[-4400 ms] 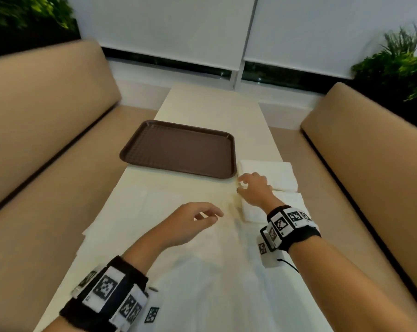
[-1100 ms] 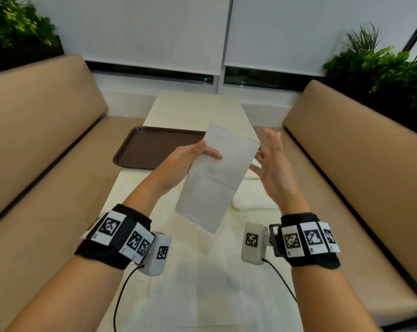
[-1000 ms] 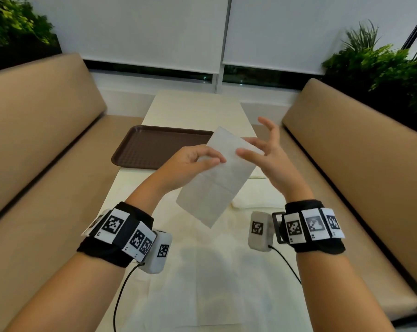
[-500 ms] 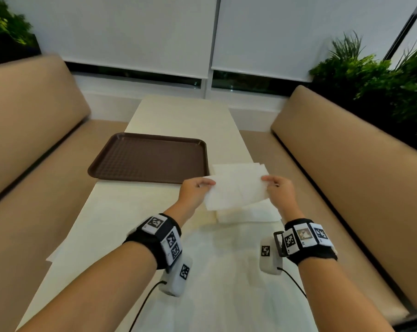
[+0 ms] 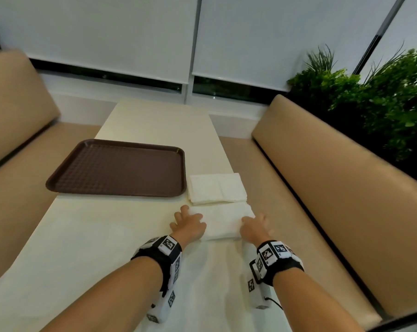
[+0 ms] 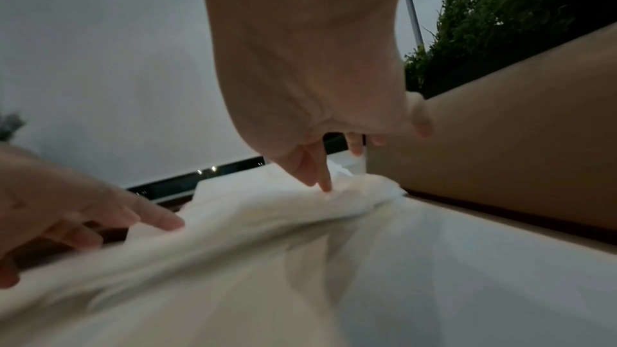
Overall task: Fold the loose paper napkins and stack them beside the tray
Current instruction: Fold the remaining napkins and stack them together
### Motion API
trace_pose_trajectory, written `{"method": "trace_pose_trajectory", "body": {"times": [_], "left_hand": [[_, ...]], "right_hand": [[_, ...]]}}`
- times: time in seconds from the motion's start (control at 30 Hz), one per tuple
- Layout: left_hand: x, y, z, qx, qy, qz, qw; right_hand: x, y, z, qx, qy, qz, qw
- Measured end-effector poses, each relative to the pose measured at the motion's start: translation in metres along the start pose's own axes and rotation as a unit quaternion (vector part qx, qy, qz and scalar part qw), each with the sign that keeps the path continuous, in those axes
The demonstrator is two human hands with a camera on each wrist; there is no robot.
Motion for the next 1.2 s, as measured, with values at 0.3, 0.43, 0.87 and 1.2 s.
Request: {"method": "trace_pose_trajectory", "body": {"times": [0.3, 0.43, 0.87, 1.2], "left_hand": [[-0.127, -0.069, -0.115, -0.244, 0.022, 0.104, 0.964], [-0.210, -0.154, -0.149, -0.294, 0.081, 0.055, 0.951], [-0.348, -0.321, -0.156, -0.392, 0.247, -0.063, 0.884], [-0.346, -0.283, -0.193, -0.378, 0.270, 0.026, 0.885]], "right_hand": [[-0.041, -0.125, -0.030, 0.052, 0.072, -0.216, 0.972], [-0.056, -0.206, 0.002, 0.004, -0.032, -0.323, 0.946], [-0.070, -0.310, 0.029, -0.159, 0.019, -0.313, 0.936], [-0.091, -0.305, -0.008, -0.052, 0.112, -0.400, 0.908]]}}
Point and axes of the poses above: each hand's wrist, its own x-axis towards the middle knuckle, its own z-axis out of the palm, y = z × x, the point moved 4 cm from there along x, towards the middle knuckle, and after that the axes turned 15 degrees about -x, right-handed, at the moved point
